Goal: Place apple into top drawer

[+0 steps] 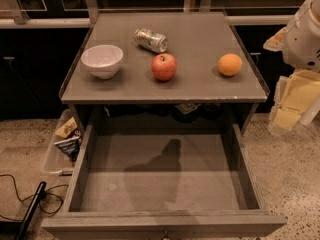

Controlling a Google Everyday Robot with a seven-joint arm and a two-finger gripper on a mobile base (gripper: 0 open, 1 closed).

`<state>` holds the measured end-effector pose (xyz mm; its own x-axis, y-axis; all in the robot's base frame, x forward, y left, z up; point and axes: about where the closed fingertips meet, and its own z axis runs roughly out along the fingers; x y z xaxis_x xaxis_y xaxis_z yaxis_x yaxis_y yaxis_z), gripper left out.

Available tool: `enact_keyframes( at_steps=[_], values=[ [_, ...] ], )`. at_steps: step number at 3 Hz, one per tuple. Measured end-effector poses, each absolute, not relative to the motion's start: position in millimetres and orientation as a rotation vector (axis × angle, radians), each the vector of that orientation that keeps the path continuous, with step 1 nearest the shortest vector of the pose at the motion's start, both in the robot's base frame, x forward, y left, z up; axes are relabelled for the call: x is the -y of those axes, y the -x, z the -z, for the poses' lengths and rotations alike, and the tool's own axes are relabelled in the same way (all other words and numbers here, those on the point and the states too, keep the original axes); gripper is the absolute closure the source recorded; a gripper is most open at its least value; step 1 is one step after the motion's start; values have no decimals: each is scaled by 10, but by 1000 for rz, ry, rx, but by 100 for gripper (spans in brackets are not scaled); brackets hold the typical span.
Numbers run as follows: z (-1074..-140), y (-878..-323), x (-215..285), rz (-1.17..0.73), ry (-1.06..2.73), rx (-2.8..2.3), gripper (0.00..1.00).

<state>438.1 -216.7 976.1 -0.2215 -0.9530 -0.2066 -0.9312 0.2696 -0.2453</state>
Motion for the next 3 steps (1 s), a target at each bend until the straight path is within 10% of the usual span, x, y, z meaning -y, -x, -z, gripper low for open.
enact_keyframes(
  at_steps=[3],
  values=[
    [-9835, -4813, 1943, 122, 1738, -2077, 0]
  ],
)
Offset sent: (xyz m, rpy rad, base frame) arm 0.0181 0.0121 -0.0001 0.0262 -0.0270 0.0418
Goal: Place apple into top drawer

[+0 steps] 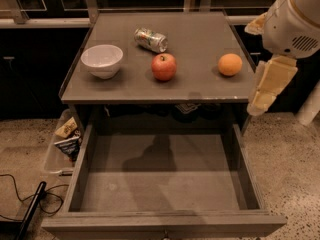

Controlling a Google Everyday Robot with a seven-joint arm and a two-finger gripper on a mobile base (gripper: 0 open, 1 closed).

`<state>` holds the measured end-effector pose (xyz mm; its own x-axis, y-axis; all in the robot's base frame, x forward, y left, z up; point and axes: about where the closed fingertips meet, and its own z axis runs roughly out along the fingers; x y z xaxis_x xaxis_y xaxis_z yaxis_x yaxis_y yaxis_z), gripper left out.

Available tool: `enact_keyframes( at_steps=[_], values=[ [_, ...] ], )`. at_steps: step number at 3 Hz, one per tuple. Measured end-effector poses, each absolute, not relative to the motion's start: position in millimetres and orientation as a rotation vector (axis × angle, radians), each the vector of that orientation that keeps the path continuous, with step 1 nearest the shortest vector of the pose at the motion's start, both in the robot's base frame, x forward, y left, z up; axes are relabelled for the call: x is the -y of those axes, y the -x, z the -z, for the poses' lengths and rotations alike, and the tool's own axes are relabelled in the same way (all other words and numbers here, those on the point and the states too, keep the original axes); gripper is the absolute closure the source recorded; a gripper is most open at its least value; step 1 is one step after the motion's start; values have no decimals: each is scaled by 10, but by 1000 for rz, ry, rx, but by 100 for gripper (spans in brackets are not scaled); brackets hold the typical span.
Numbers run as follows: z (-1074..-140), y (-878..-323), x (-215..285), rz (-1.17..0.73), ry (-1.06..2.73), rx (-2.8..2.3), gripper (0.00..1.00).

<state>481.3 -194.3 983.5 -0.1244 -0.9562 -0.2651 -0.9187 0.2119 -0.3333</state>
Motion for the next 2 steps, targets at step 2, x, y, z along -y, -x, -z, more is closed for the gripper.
enact_keyframes(
  at_steps=[2],
  values=[
    [-9665, -5690, 1696, -1, 1701, -1815, 0]
  ],
)
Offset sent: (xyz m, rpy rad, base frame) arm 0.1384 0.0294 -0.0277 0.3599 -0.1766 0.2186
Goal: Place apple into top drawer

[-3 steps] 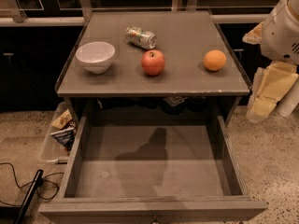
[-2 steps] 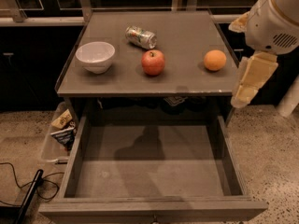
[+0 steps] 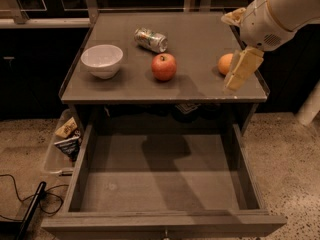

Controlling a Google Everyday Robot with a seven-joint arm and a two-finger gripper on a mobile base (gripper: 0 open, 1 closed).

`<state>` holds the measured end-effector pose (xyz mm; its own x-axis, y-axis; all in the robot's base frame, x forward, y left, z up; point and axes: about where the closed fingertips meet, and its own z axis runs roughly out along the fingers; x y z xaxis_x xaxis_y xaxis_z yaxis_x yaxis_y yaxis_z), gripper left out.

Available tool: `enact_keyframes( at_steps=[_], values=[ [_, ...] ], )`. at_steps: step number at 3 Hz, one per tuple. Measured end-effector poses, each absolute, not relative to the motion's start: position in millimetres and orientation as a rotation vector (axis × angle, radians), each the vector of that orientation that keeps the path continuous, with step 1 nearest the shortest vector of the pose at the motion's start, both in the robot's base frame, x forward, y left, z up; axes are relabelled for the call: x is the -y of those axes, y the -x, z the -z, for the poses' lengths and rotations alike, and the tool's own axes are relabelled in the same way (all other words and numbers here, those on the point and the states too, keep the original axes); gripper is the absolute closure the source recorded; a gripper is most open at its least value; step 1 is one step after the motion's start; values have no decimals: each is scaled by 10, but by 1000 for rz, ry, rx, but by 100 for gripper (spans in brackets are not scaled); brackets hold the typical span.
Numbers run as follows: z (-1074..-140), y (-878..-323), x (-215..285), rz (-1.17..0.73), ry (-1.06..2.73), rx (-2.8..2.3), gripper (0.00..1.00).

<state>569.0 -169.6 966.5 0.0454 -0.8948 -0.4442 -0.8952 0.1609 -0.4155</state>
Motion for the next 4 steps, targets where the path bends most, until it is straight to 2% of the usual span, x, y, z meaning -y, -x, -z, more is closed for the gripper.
enact_keyframes(
  at_steps=[2, 4],
  values=[
    [-9415, -5824, 1571, -51, 1670, -1799, 0],
    [-9017, -6359, 1247, -276, 1522, -1725, 0]
  ],
)
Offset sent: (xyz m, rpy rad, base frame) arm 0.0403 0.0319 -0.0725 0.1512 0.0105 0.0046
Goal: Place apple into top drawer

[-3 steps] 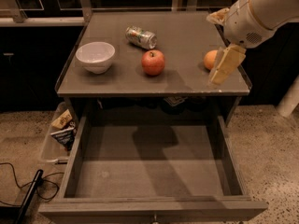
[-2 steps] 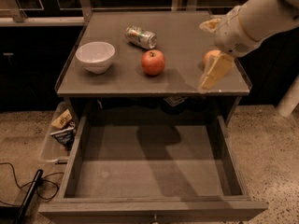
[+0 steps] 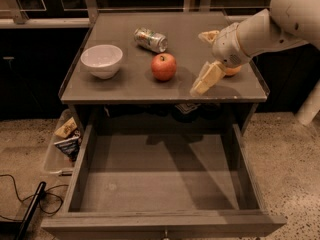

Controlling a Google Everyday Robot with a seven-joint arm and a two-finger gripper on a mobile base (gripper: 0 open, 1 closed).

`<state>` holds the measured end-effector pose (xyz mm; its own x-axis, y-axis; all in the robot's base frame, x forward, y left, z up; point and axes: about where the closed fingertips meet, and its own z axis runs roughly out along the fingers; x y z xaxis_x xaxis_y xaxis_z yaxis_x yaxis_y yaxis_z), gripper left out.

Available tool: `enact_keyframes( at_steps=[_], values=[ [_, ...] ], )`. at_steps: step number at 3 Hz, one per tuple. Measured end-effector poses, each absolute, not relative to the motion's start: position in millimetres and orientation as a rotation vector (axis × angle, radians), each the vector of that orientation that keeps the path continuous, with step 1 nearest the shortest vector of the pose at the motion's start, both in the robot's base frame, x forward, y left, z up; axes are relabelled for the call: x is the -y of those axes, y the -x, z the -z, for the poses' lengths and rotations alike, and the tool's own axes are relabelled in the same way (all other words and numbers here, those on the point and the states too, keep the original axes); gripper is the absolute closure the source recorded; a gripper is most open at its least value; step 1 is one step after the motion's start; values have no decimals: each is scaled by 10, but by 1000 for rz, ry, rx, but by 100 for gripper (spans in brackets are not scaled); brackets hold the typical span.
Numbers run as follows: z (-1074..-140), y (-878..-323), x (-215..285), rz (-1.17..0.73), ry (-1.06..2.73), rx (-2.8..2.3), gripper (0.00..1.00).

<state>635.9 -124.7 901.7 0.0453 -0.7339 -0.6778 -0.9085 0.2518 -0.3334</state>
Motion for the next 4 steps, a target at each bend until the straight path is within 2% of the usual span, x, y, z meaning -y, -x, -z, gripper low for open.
enact_keyframes(
  at_steps=[2, 3, 4],
  values=[
    [-8851, -6664, 1027, -537, 1398, -1680, 0],
    [-8699, -6896, 636, -682, 1399, -1653, 0],
    [-8710, -6907, 621, -682, 1400, -1649, 0]
  ],
)
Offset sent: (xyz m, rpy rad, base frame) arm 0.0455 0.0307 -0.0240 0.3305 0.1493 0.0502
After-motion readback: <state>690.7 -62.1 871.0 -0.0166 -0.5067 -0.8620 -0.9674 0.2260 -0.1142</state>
